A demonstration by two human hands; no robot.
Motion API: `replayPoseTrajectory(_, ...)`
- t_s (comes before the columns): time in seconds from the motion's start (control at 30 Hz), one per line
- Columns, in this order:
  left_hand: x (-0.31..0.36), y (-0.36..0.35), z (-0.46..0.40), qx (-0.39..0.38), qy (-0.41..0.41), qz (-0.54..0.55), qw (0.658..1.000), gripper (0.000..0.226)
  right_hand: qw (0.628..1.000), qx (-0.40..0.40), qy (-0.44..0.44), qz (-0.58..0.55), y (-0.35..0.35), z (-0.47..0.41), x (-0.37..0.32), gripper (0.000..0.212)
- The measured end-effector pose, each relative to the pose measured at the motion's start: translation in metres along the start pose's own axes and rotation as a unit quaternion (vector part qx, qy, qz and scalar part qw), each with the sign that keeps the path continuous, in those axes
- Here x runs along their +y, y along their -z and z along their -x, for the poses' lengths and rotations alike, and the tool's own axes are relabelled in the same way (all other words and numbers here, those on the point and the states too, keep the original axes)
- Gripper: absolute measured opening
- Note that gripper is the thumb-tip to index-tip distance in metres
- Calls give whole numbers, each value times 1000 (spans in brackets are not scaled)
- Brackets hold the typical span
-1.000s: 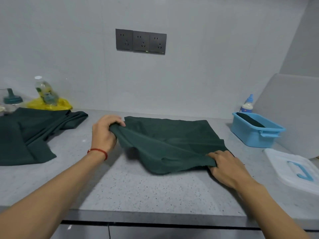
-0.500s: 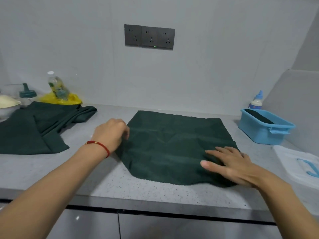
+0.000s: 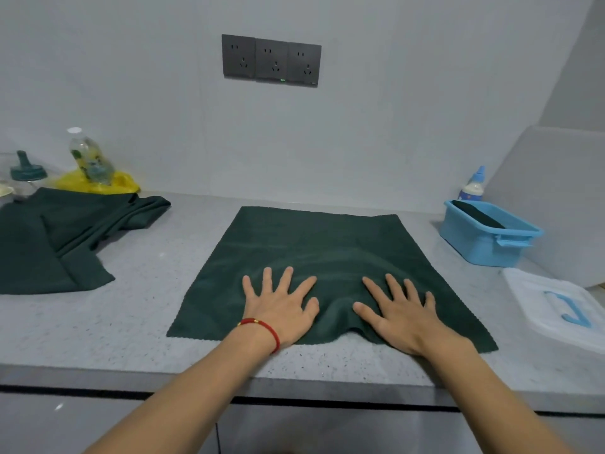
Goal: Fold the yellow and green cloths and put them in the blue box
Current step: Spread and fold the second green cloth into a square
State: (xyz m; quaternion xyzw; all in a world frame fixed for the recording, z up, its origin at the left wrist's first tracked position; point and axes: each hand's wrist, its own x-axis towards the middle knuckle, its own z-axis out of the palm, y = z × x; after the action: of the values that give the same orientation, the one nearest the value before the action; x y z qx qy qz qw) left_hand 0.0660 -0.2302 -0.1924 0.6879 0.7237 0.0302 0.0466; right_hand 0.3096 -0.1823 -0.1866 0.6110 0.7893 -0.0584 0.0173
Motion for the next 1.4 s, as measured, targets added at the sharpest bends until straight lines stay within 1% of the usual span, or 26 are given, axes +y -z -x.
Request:
replayPoseTrajectory(0.07,-1,5,1,1,-1,0,1000,60,1000,-1,10,-15,3,7,-3,94)
replayPoseTrajectory(0.13,-3,16,6,14,-19,14,1000,57,998,14,37,-39,14,19,1,89)
replayPoseTrajectory(0.2,-5,22,17,68,-71,15,995,55,995,48,83,-31,19,36,10,91)
replayPoseTrajectory(0.23,-5,21,25,89,-106,15,990,56,993,50,106,-27,19,45,12,93)
replayPoseTrajectory(0.27,-3,20,33,86,-138,23,986,61,991,38,125,-25,18,53,13,96)
replayPoseTrajectory(0.3,0,18,42,61,-160,34,985,69,990,18,139,-22,16,61,13,99)
replayPoseTrajectory(0.37,6,12,56,1,-176,26,984,81,988,-6,156,-13,12,73,11,101)
replayPoseTrajectory(0.4,8,9,61,-9,-177,10,984,84,987,-8,161,-15,11,78,12,101)
replayPoseTrajectory(0.5,7,11,71,-3,-174,-12,985,83,981,-11,190,-17,14,93,20,100)
replayPoseTrajectory(0.57,4,16,77,-16,-187,-31,982,85,978,-9,208,-16,17,102,29,92)
replayPoseTrajectory(0.6,2,17,79,-16,-197,-51,979,85,977,-3,211,-34,18,105,34,86)
replayPoseTrajectory(0.67,1,20,86,-1,-216,-112,970,85,975,19,202,-88,22,114,45,73)
replayPoseTrajectory(0.73,0,22,91,13,-230,-142,963,82,975,42,190,-110,25,122,58,61)
replayPoseTrajectory(0.8,-1,24,96,16,-238,-133,962,75,974,57,181,-121,26,129,69,45)
replayPoseTrajectory(0.87,-2,23,99,19,-239,-113,964,69,972,92,168,-140,23,130,77,31)
replayPoseTrajectory(0.97,-2,25,101,19,-244,-82,966,65,965,174,115,-158,21,121,81,26)
replayPoseTrajectory(1.07,-6,36,98,62,-257,-88,960,51,956,220,69,-179,25,100,74,19)
replayPoseTrajectory(1.13,-20,47,91,104,-230,-121,960,32,951,243,47,-183,26,83,71,15)
replayPoseTrajectory(1.17,-31,53,85,109,-199,-131,965,24,949,253,38,-183,27,74,70,16)
replayPoseTrajectory(1.23,-59,68,70,78,-116,-116,983,19,947,265,17,-179,29,56,71,15)
replayPoseTrajectory(1.3,-88,86,49,47,-39,-63,996,22,946,274,-5,-173,32,37,71,12)
replayPoseTrajectory(1.37,-112,100,23,43,4,20,999,23,945,287,-19,-155,34,15,71,9)
replayPoseTrajectory(1.4,-120,102,12,43,17,75,996,19,945,292,-27,-143,36,8,70,11)
